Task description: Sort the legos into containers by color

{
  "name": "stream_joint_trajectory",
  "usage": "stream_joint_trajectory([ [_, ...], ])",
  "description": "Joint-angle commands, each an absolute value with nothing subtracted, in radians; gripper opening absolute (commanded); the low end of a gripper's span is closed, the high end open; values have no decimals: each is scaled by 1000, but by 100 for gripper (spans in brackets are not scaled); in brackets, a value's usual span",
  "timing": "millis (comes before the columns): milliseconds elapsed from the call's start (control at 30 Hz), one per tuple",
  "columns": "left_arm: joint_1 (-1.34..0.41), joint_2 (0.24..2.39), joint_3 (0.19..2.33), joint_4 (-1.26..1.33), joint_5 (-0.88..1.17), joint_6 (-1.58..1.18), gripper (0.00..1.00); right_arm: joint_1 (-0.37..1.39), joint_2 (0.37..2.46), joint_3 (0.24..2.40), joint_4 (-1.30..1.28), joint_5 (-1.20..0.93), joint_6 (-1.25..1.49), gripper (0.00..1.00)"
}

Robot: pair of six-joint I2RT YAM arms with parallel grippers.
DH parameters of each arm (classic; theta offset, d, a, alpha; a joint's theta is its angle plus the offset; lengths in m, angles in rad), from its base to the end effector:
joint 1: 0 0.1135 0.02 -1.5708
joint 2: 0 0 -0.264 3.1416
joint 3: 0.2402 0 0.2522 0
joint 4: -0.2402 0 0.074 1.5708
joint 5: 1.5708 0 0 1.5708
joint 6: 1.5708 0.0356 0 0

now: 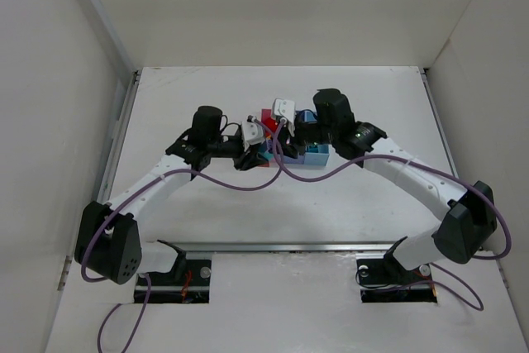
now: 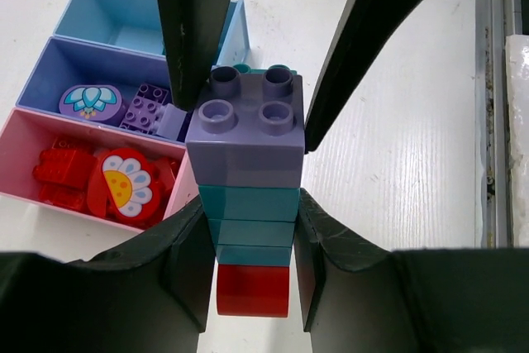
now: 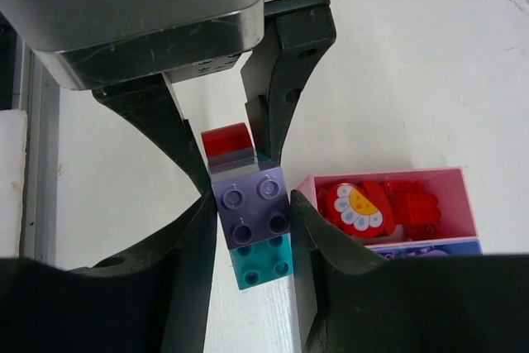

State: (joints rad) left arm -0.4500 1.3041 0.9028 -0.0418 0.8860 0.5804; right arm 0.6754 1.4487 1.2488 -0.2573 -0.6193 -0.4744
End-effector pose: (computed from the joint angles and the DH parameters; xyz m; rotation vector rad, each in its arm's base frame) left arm 0.2460 -0.1495 0.2863 1.3887 1.3309 -0.7964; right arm 0.2464 0.2239 0.3402 -1.4056 1.4452 0.7529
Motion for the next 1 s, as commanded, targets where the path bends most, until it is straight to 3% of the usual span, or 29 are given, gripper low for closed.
stream_joint_trajectory([
  [0,-453,1270,897,-11,913,589,0,667,1439,1295,-198,-635,-451,9],
  [67,-453,1270,887,-11,902,589,0,647,1427,1285,-198,-615,-417,0],
  [667,-453,1250,836,17,842,549,0,541,1390,1250,-124,-571,-253,0],
  [967,-453,1272,730,24,682,656,0,541,1399,1250,-124,-549,-244,0],
])
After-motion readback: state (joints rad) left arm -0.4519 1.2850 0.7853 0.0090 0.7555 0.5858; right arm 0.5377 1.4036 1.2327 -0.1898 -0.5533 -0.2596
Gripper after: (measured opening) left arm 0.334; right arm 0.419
